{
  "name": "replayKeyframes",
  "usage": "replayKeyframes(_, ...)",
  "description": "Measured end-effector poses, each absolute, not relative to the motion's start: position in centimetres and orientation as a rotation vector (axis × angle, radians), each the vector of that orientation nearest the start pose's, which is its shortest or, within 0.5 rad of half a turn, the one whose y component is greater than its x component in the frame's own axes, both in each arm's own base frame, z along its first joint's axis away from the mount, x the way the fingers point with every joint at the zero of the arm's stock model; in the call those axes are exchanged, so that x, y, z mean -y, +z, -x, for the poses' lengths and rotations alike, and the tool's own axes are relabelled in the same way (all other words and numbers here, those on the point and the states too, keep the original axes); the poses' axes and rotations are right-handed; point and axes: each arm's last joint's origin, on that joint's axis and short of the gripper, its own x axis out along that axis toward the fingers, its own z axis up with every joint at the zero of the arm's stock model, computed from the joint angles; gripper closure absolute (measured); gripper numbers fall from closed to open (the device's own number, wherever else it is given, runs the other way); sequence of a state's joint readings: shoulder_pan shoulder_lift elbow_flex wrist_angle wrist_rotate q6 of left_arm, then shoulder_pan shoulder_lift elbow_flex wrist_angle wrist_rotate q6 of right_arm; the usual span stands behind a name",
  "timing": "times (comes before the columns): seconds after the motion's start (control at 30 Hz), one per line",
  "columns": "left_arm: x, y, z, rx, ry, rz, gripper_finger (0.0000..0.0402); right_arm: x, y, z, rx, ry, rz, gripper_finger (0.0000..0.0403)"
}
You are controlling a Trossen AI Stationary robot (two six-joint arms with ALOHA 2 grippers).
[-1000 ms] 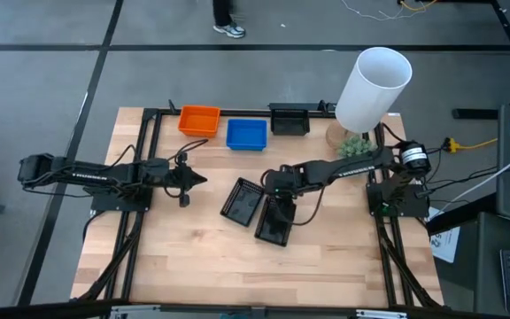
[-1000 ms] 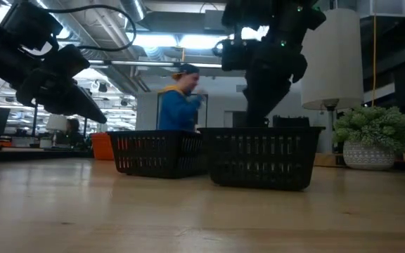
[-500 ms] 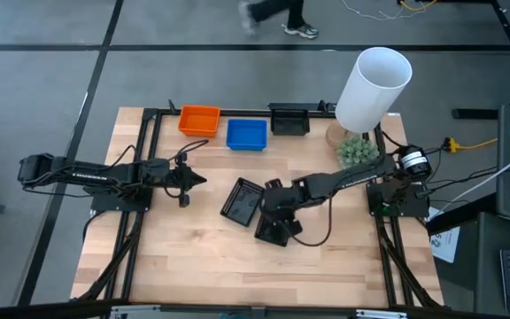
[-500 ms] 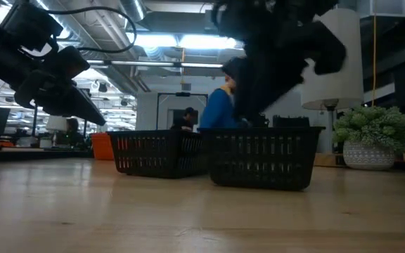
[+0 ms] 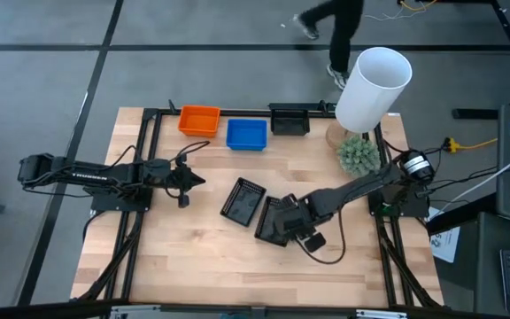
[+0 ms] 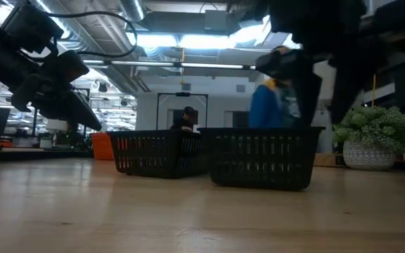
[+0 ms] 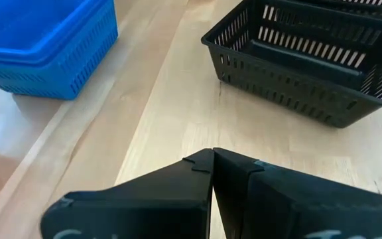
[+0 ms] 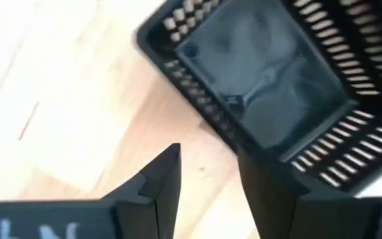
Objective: Stack baskets by color
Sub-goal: Stack the bottom right black bin on the top black bin
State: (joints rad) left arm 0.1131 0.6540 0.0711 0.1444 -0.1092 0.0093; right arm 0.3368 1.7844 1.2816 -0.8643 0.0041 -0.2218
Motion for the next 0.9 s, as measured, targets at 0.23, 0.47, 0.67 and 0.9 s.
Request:
replayKeyframes(0.23, -1.8, 13.8, -13.4, -0.440, 0.217, -0.008, 0.0401, -11.7, 20.0, -32.2, -1.278, 0.388, 0.539, 0.0252)
replayKeyframes(0.47, -1.8, 13.8, -13.4, -0.440, 0.217, -0.008, 0.0401, -11.6, 19.2, -31.7, -1.317, 0.427, 0.523, 0.0252)
replayKeyframes(0.67, -1.8, 13.8, -13.4, -0.440, 0.217, -0.008, 0.0401, -11.6, 18.3, -31.8, -1.251, 0.446, 0.585, 0.0252)
replayKeyframes(0.9, -1.8, 13.8, -13.4, -0.441, 0.217, -0.006, 0.0401, -11.5, 18.2, -31.9, -1.246, 0.406, 0.616, 0.0267)
